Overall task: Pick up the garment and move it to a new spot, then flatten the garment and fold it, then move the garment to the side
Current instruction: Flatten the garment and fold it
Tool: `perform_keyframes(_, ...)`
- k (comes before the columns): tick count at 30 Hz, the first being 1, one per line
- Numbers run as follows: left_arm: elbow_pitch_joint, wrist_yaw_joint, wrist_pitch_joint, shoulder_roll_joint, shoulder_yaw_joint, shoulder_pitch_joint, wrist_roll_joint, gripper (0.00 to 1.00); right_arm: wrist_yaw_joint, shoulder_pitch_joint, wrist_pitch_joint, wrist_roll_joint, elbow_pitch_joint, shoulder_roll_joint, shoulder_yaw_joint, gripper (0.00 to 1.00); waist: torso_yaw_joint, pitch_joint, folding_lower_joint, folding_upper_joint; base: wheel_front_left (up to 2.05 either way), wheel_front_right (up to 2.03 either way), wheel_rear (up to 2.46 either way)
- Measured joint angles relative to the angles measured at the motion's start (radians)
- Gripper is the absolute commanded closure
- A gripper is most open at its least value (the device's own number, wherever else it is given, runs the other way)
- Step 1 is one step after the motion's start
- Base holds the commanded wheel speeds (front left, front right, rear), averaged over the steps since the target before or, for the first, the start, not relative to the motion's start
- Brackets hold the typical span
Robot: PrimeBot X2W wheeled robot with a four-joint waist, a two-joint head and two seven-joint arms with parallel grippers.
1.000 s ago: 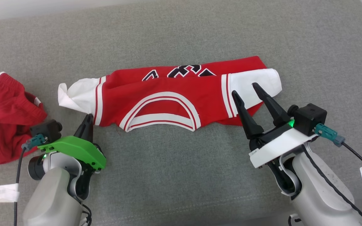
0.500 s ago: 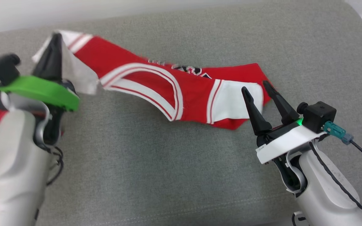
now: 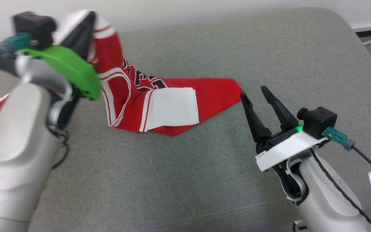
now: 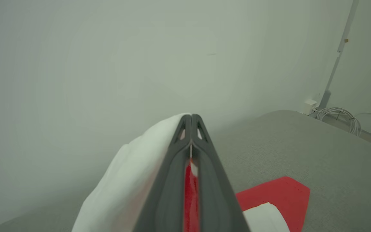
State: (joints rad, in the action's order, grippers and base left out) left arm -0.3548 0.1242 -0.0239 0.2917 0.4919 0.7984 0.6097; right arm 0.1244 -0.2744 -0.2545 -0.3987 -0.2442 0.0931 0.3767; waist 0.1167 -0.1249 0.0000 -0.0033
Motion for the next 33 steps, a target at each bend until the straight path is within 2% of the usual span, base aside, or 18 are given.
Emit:
perform_keyframes(3,0.044,0.000,-0.034,-0.053,0.075,0.024,0.037,1.00,0.000,0.000,0.000,-0.002,0.000,-0.001,-0.004,0.00,0.016,0.004,0.0000,0.0000,0.00,0.00,0.00)
perform_keyframes(6,0.087,0.000,-0.037,-0.109,0.105,0.068,0.100,1.00,0.000,0.000,0.000,-0.007,-0.002,-0.002,-0.003,0.00,0.031,0.010,0.0000,0.0000,0.00,0.00,0.00)
perform_keyframes(9,0.140,0.000,-0.035,-0.141,0.133,0.118,0.152,1.00,0.000,0.000,0.000,-0.008,-0.002,-0.006,-0.001,0.00,0.046,0.018,0.0000,0.0000,0.00,0.00,0.00)
perform_keyframes(13,0.251,0.000,0.032,-0.211,0.068,0.213,0.286,1.00,0.000,0.000,0.000,-0.008,-0.003,-0.006,-0.008,0.00,0.064,0.029,0.0000,0.0000,0.00,0.00,0.00)
perform_keyframes(16,0.298,0.000,0.052,-0.211,0.013,0.278,0.335,1.00,0.000,0.006,0.000,-0.008,-0.002,-0.005,-0.020,0.00,0.074,0.037,0.0000,0.0000,0.00,0.00,0.00)
perform_keyframes(19,0.246,0.000,0.030,-0.147,-0.006,0.266,0.356,1.00,0.000,0.024,0.000,-0.008,-0.002,-0.004,-0.049,0.00,0.074,0.039,0.0000,0.0000,0.00,0.00,0.00)
perform_keyframes(22,0.156,0.000,-0.008,-0.068,-0.004,0.185,0.361,1.00,0.000,0.043,0.000,-0.008,0.000,0.003,-0.079,0.00,0.064,0.036,0.0000,0.0000,0.00,0.00,0.00)
perform_keyframes(25,0.079,0.000,-0.024,0.007,-0.006,0.100,0.351,1.00,0.000,0.045,0.000,-0.008,0.003,0.003,-0.084,0.00,0.050,0.031,0.0000,0.0000,0.00,0.00,0.00)
perform_keyframes(29,-0.024,0.000,-0.024,0.073,-0.049,0.038,0.350,1.00,0.000,0.045,0.000,-0.006,0.012,0.003,-0.086,0.00,0.030,0.021,0.0000,0.0000,0.00,0.00,0.00)
perform_keyframes(33,-0.128,0.000,-0.065,0.173,-0.021,-0.066,0.307,1.00,0.000,0.040,0.000,-0.004,0.013,0.000,-0.061,0.00,0.019,0.007,0.0000,0.0000,0.00,0.00,0.00)
